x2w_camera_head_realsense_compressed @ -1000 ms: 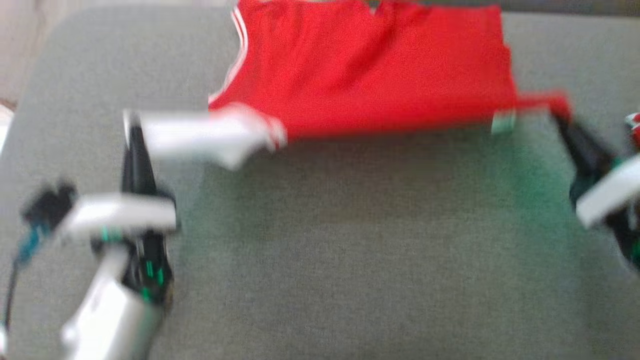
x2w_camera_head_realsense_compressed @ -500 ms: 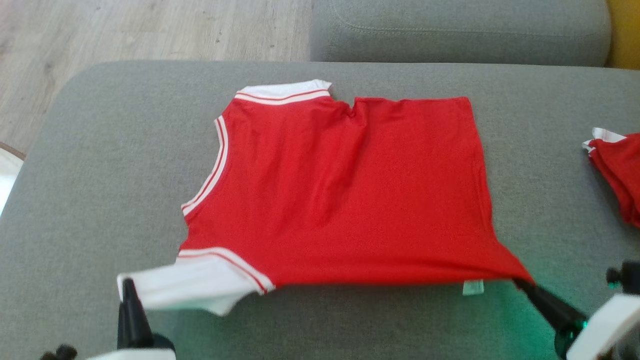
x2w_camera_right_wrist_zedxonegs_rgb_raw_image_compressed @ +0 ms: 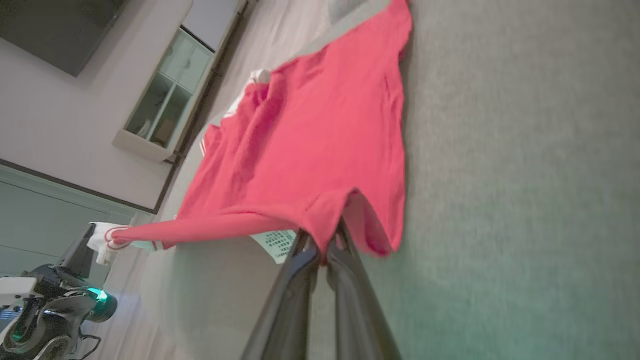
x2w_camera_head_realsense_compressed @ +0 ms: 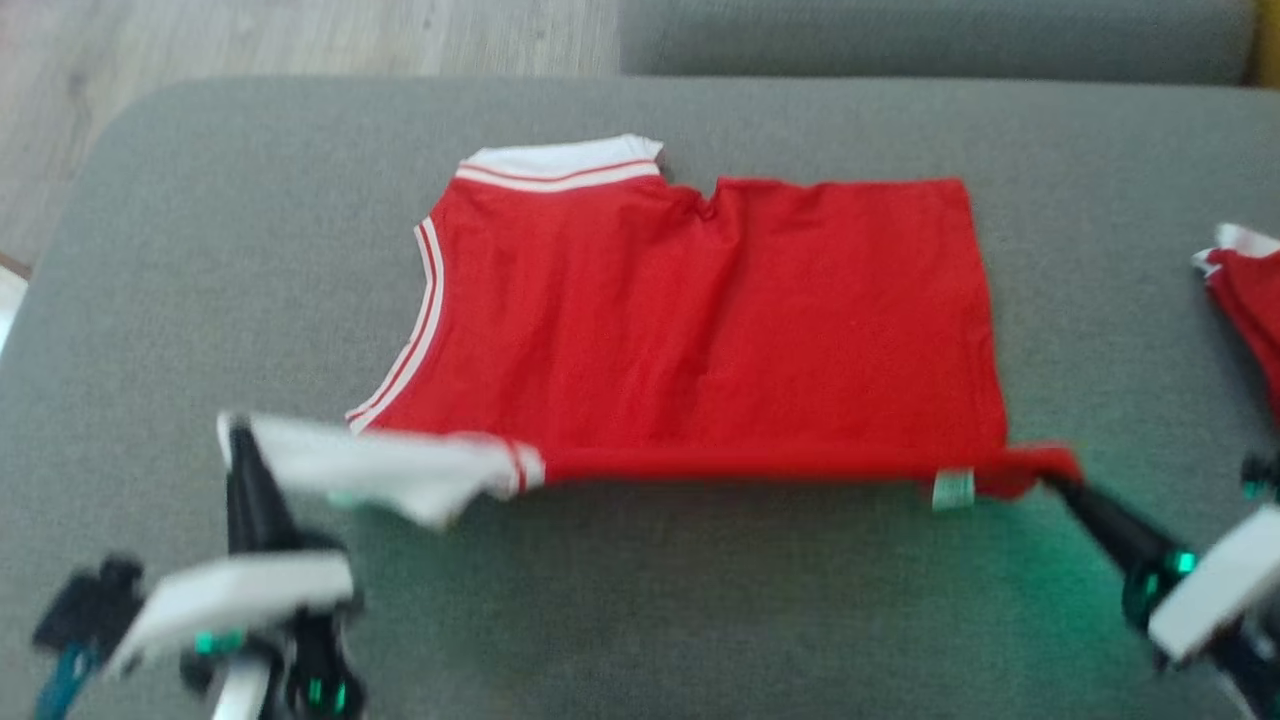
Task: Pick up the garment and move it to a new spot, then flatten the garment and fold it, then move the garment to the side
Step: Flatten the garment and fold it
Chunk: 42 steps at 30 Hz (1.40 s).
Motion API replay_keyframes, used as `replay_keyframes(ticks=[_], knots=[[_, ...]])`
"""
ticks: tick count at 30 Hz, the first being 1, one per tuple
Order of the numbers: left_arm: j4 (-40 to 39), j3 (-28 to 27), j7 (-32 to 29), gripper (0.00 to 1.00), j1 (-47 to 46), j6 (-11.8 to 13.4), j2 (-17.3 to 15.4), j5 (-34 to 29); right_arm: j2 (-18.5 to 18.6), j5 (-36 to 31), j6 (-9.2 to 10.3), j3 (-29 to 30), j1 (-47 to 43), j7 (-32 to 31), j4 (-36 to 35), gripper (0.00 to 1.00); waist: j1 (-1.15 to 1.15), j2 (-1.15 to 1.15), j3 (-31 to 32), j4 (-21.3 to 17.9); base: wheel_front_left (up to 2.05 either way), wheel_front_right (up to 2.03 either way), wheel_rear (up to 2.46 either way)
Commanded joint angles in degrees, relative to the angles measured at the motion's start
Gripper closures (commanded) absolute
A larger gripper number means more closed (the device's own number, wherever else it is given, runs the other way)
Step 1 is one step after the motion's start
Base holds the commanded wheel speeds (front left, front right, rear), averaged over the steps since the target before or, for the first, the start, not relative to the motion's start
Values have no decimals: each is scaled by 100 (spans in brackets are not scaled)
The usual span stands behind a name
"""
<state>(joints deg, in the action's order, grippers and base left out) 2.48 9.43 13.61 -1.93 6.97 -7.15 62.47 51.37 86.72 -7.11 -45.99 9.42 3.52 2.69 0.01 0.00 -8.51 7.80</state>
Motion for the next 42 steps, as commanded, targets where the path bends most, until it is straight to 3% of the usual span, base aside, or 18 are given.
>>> replay_keyframes(ticks=[1,10,11,12,13,14,18,22,28,32,39,42], knots=[[-104,-210,4,100,-284,-29,-42,-1,210,-12,-37,101,143,25,-35,100,-1,0,-151,23,0,0,0],[1090,-117,36,100,-1813,-392,70,-121,-169,-321,-37,193,1048,-274,455,100,-1,0,-785,40,0,0,0],[1219,-117,50,92,-1930,-453,79,-151,-217,-351,-37,197,1122,-289,504,89,-1,0,-824,39,0,0,0],[1340,-122,62,66,-2031,-522,93,-170,-261,-395,-37,203,1187,-288,556,57,-1,0,-852,38,0,0,0],[1461,-118,71,13,-2117,-599,102,-184,-307,-448,-37,221,1247,-252,624,0,-1,0,-871,35,0,0,0],[1548,-121,84,0,-2197,-706,104,-225,-368,-477,-37,253,1293,-193,694,0,-1,0,-883,33,0,0,0],[1834,-206,120,0,-2277,-961,138,-366,-539,-532,-37,247,1354,-130,777,0,-1,0,-857,20,0,0,0],[1788,-243,135,0,-2020,-1096,61,-1030,-611,-622,-37,191,1242,11,770,0,-1,0,-735,8,0,0,0],[1648,-258,138,0,-1158,-988,23,-2454,-720,-745,-37,162,896,414,673,0,-1,0,-592,-21,0,0,0],[1901,-227,138,0,-932,-962,4,-3058,-776,-781,-37,170,712,581,670,0,-1,0,-567,-38,0,0,0],[2483,-357,138,0,-1117,-1034,14,-3497,-825,-843,-37,206,678,638,767,0,-1,0,-585,-102,0,0,0],[3019,-246,124,0,-1222,-947,-46,-3720,-848,-915,-37,207,713,612,844,0,-1,0,-570,-148,0,0,0]])
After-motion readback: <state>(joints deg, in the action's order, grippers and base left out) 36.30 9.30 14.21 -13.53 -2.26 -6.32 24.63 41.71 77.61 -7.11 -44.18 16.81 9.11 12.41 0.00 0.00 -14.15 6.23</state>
